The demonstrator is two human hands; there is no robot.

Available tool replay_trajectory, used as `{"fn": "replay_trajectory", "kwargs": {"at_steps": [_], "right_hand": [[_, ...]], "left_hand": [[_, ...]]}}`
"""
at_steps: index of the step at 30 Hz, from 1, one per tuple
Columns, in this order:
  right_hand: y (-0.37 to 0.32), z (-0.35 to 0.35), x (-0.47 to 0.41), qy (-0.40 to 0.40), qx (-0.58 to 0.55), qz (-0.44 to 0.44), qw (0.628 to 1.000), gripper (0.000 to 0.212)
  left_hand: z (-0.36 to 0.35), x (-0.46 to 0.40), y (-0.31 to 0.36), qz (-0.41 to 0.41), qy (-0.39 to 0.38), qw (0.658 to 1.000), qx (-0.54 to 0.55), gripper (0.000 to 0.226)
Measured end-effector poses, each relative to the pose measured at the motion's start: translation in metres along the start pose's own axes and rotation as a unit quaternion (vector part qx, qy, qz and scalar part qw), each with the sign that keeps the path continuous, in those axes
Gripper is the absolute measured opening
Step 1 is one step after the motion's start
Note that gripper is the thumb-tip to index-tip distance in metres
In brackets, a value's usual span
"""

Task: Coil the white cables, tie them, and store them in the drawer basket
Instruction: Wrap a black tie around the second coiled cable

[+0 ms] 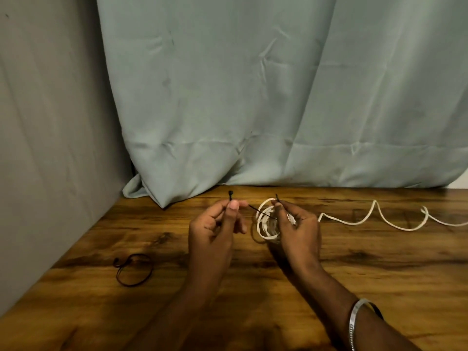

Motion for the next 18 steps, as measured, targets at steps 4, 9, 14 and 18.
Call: {"fn": "replay_trajectory", "kwargs": {"at_steps": [4, 9, 14, 18], "right_hand": [[-0.007, 0.001, 0.004, -0.012, 0.029, 0.019, 0.999, 0.031], [-0.017, -0.002, 0.011, -0.032, 0.079, 0.069, 0.994, 0.025], [-0.028, -0.004, 0.016, -0.051, 0.116, 0.118, 0.985, 0.023], [-0.039, -0.007, 0.022, -0.066, 0.137, 0.165, 0.974, 0.033]], "left_hand": [[0.009, -0.008, -0.003, -0.023, 0.034, 0.998, -0.057, 0.024], [0.002, -0.009, -0.012, 0.012, 0.013, 1.0, -0.013, 0.028], [-0.001, -0.01, -0.027, 0.062, 0.001, 0.998, 0.027, 0.025], [-0.005, -0.009, -0.037, 0.128, -0.019, 0.99, 0.062, 0.028]]}}
Point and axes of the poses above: each hand's wrist, its own x-axis away from the middle knuckle, its own z-axis out of the back of the hand, y = z × x, the point moved 5 cm from there along -x, towards the middle knuckle, and after that the axes turned 6 degrees about z, right-handed, at the moved point
